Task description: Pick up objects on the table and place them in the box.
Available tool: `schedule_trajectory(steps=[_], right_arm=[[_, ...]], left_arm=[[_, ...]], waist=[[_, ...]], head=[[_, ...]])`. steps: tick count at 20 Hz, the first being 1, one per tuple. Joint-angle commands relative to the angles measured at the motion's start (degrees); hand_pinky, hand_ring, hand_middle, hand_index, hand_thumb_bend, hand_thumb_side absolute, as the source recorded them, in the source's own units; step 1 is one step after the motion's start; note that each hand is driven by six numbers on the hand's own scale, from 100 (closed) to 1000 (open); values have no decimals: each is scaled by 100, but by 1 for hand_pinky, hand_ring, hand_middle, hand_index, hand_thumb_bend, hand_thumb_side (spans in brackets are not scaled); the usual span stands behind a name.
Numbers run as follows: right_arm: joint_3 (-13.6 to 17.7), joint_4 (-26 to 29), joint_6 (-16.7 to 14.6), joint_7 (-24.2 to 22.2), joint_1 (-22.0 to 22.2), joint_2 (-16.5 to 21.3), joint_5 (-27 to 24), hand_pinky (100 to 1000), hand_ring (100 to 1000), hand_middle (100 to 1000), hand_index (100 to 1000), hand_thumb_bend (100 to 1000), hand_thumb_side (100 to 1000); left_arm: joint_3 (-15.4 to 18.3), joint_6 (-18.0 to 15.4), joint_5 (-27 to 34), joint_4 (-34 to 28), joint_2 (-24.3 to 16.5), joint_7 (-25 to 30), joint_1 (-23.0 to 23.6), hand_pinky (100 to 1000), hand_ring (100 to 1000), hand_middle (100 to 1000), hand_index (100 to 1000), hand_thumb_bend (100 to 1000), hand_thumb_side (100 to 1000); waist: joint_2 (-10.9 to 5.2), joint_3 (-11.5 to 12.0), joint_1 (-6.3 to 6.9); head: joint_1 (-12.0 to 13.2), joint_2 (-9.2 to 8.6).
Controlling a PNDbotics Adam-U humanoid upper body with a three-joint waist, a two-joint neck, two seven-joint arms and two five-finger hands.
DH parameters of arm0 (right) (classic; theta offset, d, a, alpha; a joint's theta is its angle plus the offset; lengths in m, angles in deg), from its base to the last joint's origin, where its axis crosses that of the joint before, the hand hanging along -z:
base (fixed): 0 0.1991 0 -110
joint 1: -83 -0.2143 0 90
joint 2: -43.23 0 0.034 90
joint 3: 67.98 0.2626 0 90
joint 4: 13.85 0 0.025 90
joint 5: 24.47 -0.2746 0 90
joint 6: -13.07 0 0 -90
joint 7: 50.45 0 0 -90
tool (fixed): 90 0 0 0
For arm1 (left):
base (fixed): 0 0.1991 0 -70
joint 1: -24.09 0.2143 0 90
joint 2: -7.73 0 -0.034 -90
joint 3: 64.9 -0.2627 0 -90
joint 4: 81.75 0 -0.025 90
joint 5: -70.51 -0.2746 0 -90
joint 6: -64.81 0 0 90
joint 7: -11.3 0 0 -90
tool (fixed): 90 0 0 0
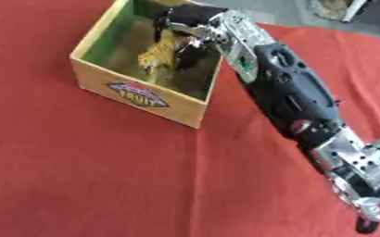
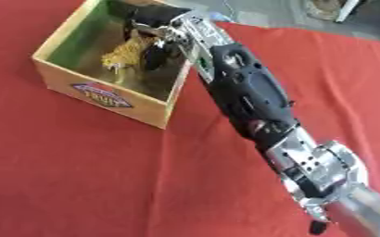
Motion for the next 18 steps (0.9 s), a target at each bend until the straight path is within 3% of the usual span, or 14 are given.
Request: schedule_trajectory(steps=[1,5,9,13,18], right_arm=[[133,81,-97,-197,-204,186,259,980,976,956,989,481,772],[212,126,-172,-230,-251,182,445,1000,1000,978,1000,554,802],[235,132,-241,-229,-279,189,474,1000,1000,977,1000,557,790],[248,155,-247,-191,-300,205,457,1000,1000,971,1000,532,782],[246,225,-174,-69,-298,209,330,1000,986,936,988,399,746]], left_arm=[[-5,-6,15,-98,-87,31,-47,496,446,563,679,100,556],[-3,-3,15,-98,-88,41,-45,496,446,563,679,100,558],[3,0,16,-98,-91,45,-40,495,446,563,679,100,558],[7,12,8,-98,-95,59,-32,492,446,563,679,100,558],[17,17,11,-98,-91,56,-22,490,446,564,679,100,557]], waist=[[-144,2,44],[-147,0,34],[-155,-6,29],[-167,-22,25],[-199,-42,36]], head=[[2,-82],[6,-89],[17,-92],[35,-93],[49,-78]])
